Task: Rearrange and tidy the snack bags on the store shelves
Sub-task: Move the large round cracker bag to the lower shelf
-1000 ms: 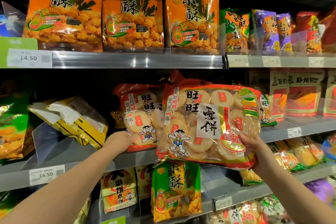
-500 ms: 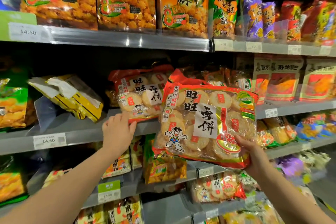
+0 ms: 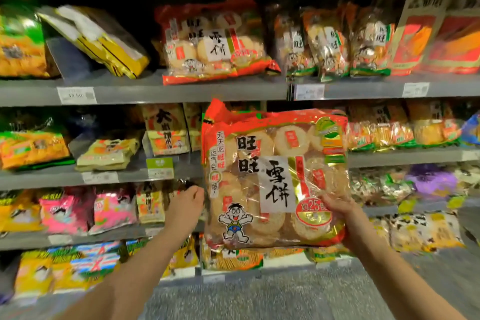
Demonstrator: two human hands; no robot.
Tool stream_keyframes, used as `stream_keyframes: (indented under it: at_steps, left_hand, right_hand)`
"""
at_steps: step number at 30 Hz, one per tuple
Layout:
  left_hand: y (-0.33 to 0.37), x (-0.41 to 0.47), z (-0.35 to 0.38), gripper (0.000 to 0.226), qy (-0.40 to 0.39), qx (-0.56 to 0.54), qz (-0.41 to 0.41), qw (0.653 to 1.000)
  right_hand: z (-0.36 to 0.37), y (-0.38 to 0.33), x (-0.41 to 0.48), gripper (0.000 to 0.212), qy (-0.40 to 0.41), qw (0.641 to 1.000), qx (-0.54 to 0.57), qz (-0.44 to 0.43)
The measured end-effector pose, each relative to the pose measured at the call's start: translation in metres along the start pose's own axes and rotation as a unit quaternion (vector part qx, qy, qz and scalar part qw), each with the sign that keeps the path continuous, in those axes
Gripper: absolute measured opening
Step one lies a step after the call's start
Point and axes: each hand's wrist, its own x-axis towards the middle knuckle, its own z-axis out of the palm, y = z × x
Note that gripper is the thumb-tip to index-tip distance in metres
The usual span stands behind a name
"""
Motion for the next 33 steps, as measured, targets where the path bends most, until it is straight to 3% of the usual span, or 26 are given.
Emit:
stream_keyframes:
  at_steps: [3, 8, 17, 21, 25, 29, 33]
  left_hand:
    - [-0.021, -0.017, 0.024, 0.032, 0.010, -0.005, -0.024, 1.000]
    - [-0.075, -0.028, 0.050, 0.028, -0.057, 0.027, -0.090, 0.994]
    - [-0.151, 0.030, 0.127, 0.041, -0.065, 0.023, -0.141, 0.988]
    - [-0.178, 0.066, 0.188, 0.044, -0.093, 0.067, -0.099, 0.988]
    - [-0.193, 0.104, 0.231, 0.039, -0.026, 0.013, -0.015, 0.999]
    - [-0.194, 0.141, 0.255, 0.049, 0.038, -0.041, 0.076, 0.996]
    - [-0.195, 0.171, 0.275, 0.052, 0.087, -0.001, 0.146, 0.986]
  right_hand:
    - [-0.016, 0.031, -0.001, 0.054, 0.011, 0.999, 0.011, 0.046]
    - [-0.042, 0.083, 0.004, 0.043, 0.013, 0.992, -0.007, 0.128]
    - [-0.084, 0.207, 0.057, 0.046, 0.018, 0.977, -0.002, 0.213]
    - [-0.090, 0.251, 0.110, 0.045, 0.008, 0.982, -0.010, 0.186]
    - [-0.091, 0.278, 0.170, 0.048, 0.023, 0.993, -0.011, 0.118]
    - [-0.070, 0.288, 0.219, 0.039, -0.004, 1.000, 0.005, 0.016]
    - [-0.049, 0.297, 0.271, 0.051, -0.022, 0.996, 0.034, -0.075]
